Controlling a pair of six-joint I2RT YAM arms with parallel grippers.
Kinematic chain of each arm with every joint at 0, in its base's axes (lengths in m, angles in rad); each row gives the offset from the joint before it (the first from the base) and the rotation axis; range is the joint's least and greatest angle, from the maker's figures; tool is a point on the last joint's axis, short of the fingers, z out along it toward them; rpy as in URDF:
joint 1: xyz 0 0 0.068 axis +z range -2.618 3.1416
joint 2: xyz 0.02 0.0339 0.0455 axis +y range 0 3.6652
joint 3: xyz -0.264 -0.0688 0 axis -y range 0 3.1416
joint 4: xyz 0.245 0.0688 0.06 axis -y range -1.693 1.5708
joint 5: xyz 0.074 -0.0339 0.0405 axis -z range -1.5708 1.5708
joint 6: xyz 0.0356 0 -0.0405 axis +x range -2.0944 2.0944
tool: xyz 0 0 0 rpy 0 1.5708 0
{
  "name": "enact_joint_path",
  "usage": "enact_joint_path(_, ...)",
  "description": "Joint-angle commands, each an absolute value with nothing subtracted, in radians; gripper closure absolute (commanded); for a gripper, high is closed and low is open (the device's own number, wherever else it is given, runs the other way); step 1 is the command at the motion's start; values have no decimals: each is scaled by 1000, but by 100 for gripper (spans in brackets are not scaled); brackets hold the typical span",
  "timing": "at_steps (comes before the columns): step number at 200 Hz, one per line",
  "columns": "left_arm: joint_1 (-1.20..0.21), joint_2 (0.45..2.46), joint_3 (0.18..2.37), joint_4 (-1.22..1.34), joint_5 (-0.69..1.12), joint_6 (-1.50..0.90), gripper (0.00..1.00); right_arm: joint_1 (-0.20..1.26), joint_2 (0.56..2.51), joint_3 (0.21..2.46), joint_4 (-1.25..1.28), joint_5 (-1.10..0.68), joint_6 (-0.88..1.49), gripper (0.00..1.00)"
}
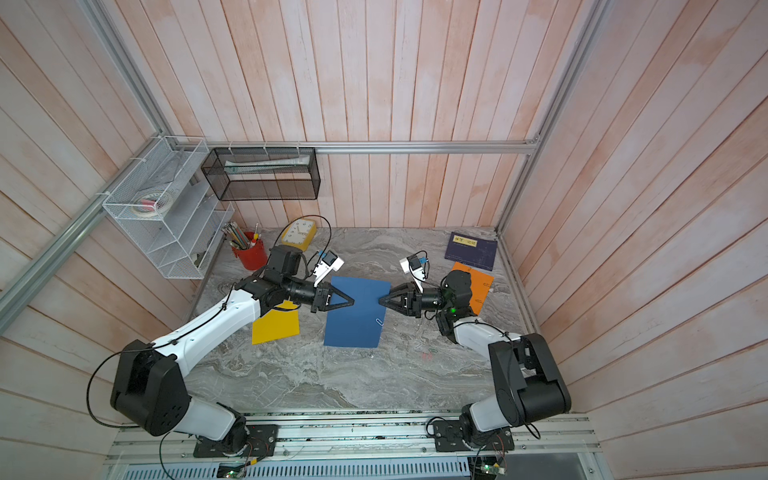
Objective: Unclip the paperclips from the documents
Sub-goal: Adjust the document.
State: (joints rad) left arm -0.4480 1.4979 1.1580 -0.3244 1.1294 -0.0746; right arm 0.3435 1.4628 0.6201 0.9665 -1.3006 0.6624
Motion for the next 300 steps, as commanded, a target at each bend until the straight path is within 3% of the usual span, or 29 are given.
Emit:
enact_joint_path(1, -450, 1495, 1139, -297, 1152, -102, 86, 341, 1471, 655, 943, -1314, 644, 100)
enact_joint_path(63, -451, 1502, 1140, -299, 1113, -107, 100, 340, 1468, 657, 902, -1312, 614, 100)
enact_joint_path(90, -449, 1496, 1137, -297, 1099, -105, 100, 335, 1459, 648, 900, -1318, 609, 70)
enact_joint_path(124, -445, 1497, 1141, -321, 1097, -89, 100, 303, 1459, 630, 997, -1347, 690, 56)
enact_joint_path(183, -446, 1501, 1146, -359, 1086, -53, 100, 280, 1470, 641, 1048, -1368, 739, 57)
enact_joint_path(253, -441, 1497, 1141, -373, 1065, -38, 100, 267, 1485, 634, 1102, -1394, 802, 75)
enact_joint_path(300, -440, 1493, 1140, -380, 1061, -32, 100, 263, 1485, 630, 1084, -1394, 795, 79)
